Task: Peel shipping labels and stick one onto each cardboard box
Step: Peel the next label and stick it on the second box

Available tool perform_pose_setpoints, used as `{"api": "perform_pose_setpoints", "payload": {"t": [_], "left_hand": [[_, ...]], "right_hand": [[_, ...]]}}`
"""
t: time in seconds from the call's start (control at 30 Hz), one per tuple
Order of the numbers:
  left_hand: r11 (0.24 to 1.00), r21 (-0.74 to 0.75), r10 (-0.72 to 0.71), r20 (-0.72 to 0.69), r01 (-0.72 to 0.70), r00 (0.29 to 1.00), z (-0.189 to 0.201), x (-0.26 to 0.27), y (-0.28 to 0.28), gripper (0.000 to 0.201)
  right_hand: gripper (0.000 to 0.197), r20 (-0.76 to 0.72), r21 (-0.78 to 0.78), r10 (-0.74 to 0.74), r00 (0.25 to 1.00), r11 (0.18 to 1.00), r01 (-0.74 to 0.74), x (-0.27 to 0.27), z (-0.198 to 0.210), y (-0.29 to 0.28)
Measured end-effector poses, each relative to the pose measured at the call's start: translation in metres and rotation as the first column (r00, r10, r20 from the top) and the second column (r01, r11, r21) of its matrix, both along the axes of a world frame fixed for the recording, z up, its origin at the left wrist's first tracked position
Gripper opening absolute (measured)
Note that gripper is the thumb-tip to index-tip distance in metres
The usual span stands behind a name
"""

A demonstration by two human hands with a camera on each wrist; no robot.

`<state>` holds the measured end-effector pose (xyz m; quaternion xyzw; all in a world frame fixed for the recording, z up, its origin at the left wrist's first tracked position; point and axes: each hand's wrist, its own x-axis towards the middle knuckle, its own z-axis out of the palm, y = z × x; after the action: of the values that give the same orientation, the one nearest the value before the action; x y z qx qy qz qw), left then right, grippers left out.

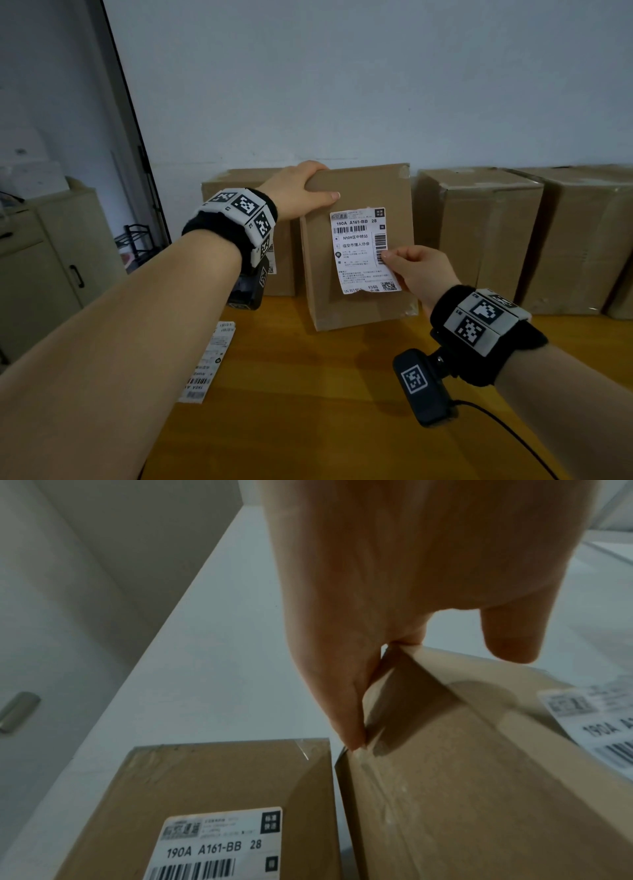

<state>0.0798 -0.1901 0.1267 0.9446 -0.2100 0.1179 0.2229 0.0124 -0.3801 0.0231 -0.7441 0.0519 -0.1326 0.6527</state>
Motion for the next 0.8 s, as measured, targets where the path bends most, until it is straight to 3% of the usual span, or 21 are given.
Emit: {"api": "perform_pose_setpoints", "payload": {"t": [0.33,0.8], "left_hand": [[0.999,-0.023,-0.049,-0.002,0.049,0.999,-0.002,0.005,0.002,0.074],[1.000,0.004,-0.019,0.105,0.019,0.994,-0.010,0.011,0.000,0.068]], "right_hand": [[0.015,0.016,0.005,-0.029,0.999,1.000,0.029,0.005,0.003,0.001],[0.016,0.037,-0.061,-0.078,0.996,0.995,0.080,0.012,0.000,-0.001]]}}
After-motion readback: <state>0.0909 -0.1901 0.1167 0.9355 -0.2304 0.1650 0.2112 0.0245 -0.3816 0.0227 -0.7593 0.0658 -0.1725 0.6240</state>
